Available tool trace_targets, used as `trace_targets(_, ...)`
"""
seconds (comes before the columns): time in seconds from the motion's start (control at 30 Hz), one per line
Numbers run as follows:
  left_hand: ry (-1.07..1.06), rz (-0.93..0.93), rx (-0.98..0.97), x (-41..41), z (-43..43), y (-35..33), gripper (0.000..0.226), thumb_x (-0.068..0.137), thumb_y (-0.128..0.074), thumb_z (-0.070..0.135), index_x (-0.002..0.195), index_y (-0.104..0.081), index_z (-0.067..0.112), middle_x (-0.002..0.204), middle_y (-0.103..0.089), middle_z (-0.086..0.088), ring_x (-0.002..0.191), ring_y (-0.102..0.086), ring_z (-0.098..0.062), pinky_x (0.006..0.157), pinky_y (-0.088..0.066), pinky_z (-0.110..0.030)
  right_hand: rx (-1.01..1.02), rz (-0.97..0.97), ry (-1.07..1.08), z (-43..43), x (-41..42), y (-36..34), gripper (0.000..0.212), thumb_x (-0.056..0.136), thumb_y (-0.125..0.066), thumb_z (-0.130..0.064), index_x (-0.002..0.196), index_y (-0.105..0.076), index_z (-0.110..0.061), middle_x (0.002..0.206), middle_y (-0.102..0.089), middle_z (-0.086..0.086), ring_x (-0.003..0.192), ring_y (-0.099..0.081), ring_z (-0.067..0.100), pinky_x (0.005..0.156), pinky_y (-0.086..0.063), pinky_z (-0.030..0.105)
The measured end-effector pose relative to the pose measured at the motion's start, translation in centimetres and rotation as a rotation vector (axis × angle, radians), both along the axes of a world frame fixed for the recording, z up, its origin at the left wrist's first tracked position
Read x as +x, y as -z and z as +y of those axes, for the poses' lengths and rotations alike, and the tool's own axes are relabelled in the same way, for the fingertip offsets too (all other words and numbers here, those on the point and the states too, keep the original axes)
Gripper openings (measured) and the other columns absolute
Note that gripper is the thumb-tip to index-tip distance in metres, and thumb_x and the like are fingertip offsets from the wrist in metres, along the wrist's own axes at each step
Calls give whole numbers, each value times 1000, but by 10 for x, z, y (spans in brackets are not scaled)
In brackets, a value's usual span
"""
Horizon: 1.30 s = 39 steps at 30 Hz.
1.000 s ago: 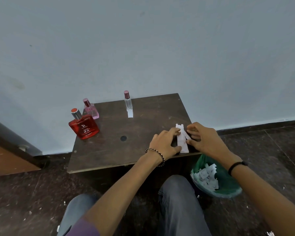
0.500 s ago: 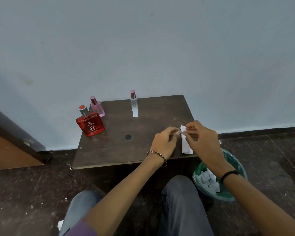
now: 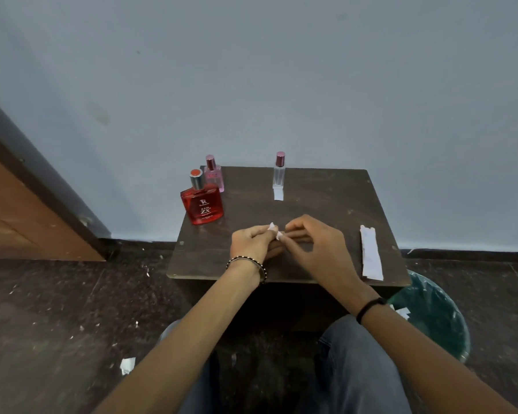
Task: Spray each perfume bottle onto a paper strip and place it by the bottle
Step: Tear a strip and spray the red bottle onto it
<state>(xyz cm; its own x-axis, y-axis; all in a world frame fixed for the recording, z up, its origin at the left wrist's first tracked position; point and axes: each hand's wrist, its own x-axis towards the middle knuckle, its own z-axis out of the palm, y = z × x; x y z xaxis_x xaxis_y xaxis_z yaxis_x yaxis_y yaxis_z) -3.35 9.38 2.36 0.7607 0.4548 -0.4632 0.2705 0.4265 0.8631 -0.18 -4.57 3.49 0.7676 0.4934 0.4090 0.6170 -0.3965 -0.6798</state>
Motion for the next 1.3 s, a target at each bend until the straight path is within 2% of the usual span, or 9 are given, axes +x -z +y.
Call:
trace_targets(0.13,-51,33,52,-12,37,2,16,91,-66,-2,106,-68,-7,71,-68,-11,53,-68,-12,63,-62,-24,21,123,-23,49,4,-10,19,91,-72,-18,108,-67,-9,103,-72,-1,91,-69,6,82,-57,18)
trace_targets(0.27,-60,32,64,-25,59,3,23,89,-68,-4,100,-51,7,75,-69,-15,59,-74,-24,57,-62,-26,-54,301,-96,102,17,-20,53,87,-78,-29,133,-55,-15,134,-63,-2,120,-60,9,100,-49,25)
trace_targets(0.4,6,27,190,-33,71,4,8,88,-70,-1,93,-66,3,84,-73,-14,69,-76,-28,67,-63,-27,-80,478,-175,145,32,-22,82,75,-89,-27,143,-44,-18,144,-55,1,132,-50,14,107,-40,31)
trace_targets(0.6,12,39,226,-39,82,6,8,91,-67,2,94,-71,7,84,-75,-17,68,-75,-24,76,-63,-28,32,614,-173,165,46,-11,60,70,-92,-23,122,-63,-19,120,-72,0,111,-67,14,104,-52,36)
trace_targets(0.8,98,14,263,-48,80,8,17,96,-58,-2,107,-71,-5,88,-74,-17,73,-73,-17,72,-62,-21,87,573,-118,137,43,-11,40,73,-91,-24,104,-66,-22,101,-75,-9,90,-70,0,83,-55,18)
trace_targets(0.93,118,-26,213,-52,72,4,16,96,-55,-6,107,-67,-9,89,-71,-21,79,-72,-19,64,-60,-18,198,662,-90,90,34,-13,41,74,-90,-27,109,-69,-19,107,-77,-6,97,-72,3,85,-57,22)
trace_targets(1.07,162,-10,265,-55,59,1,18,96,-55,-6,105,-70,-7,84,-73,-14,80,-73,-19,66,-61,-20,315,768,-88,40,18,-19,46,78,-86,-22,120,-69,-18,115,-76,0,111,-71,14,101,-55,37)
trace_targets(1.2,171,18,381,-47,41,-14,21,94,-59,2,104,-77,4,85,-73,-5,81,-69,-13,75,-61,-23,394,863,-116,1,-4,-24,39,88,-76,-22,126,-68,-17,120,-74,6,115,-69,24,101,-53,44)
trace_targets(1.3,145,-60,441,-39,23,-30,18,91,-63,15,92,-81,16,84,-78,1,82,-72,-9,87,-57,-30,446,958,-131,-21,-20,-27,35,94,-68,-24,128,-66,-22,122,-73,7,117,-68,28,96,-57,45)
